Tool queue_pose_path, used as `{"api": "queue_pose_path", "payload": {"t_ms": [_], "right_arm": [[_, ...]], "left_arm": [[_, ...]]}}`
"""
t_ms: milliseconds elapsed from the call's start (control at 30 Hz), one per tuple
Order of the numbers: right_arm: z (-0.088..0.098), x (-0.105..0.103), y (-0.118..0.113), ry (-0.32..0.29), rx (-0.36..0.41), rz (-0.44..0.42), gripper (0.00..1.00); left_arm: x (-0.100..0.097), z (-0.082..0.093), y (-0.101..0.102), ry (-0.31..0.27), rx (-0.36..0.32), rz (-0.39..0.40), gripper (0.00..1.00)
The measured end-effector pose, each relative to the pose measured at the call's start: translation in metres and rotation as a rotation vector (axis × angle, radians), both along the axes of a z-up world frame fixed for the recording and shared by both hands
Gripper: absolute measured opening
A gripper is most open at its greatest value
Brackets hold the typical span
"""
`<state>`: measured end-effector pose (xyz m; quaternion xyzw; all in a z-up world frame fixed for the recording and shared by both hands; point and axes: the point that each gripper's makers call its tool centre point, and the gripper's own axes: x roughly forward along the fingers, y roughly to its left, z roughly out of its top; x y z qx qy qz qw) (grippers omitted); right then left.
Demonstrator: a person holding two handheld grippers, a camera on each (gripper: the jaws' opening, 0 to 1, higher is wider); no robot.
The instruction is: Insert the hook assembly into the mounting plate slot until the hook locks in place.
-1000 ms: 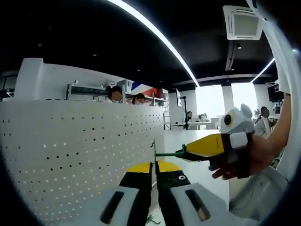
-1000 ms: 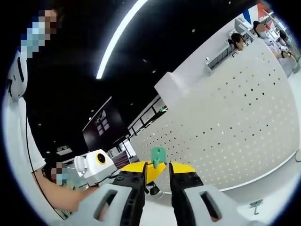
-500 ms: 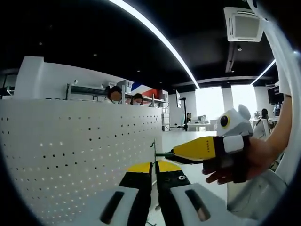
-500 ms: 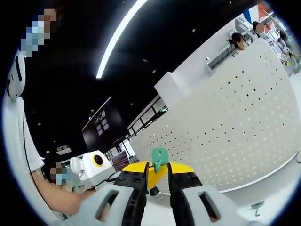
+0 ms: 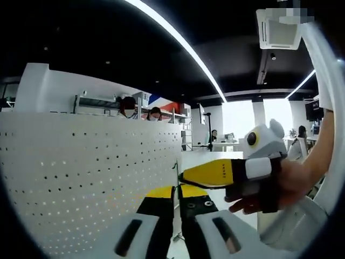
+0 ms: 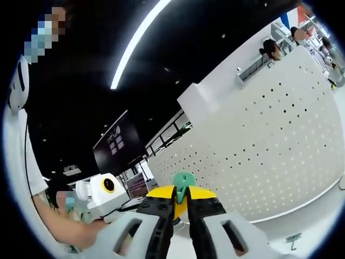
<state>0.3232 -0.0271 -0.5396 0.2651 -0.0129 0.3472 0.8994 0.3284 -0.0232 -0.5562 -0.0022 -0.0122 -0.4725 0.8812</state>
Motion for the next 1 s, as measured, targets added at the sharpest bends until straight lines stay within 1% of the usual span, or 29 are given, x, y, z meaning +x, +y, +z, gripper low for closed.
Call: {"api": "queue_pose_path", "payload": {"t_ms": [33,133,267,533,667,767,1000], "right_arm": [[0.0005,0.0001,-0.0007,0.002,0.009,-0.002,0.05],[-0.0026,0.0005,-0.0008,0.01,-0.009,-0.007,0.04],[-0.0032,0.0004,-0.0026,0.012,-0.004,-0.018,0.03],[-0.0035,0.0013,-0.0026,0.019,-0.003,-0.033,0.02],[-0.005,0.0018,-0.0025,0.022,-0.011,-0.036,0.01],[-0.0066,0.0014,-0.0029,0.04,0.007,-0.032,0.01],[-0.0065,0.0013,-0.0039,0.038,0.001,-0.033,0.0]], "left_arm": [[-0.0007,-0.0005,-0.0007,-0.004,0.005,0.005,0.02],[-0.0002,-0.0025,-0.0004,0.0,0.01,0.015,0.02],[-0.0015,-0.0024,-0.0016,-0.003,0.009,0.024,0.02],[-0.0005,-0.0024,-0.0009,0.001,0.007,0.031,0.02],[-0.0001,-0.0034,-0.0007,-0.001,0.018,0.032,0.02],[-0.0007,-0.0045,-0.0006,-0.001,0.02,0.032,0.02],[-0.0011,-0.0041,-0.0016,0.0,0.019,0.03,0.03]]}}
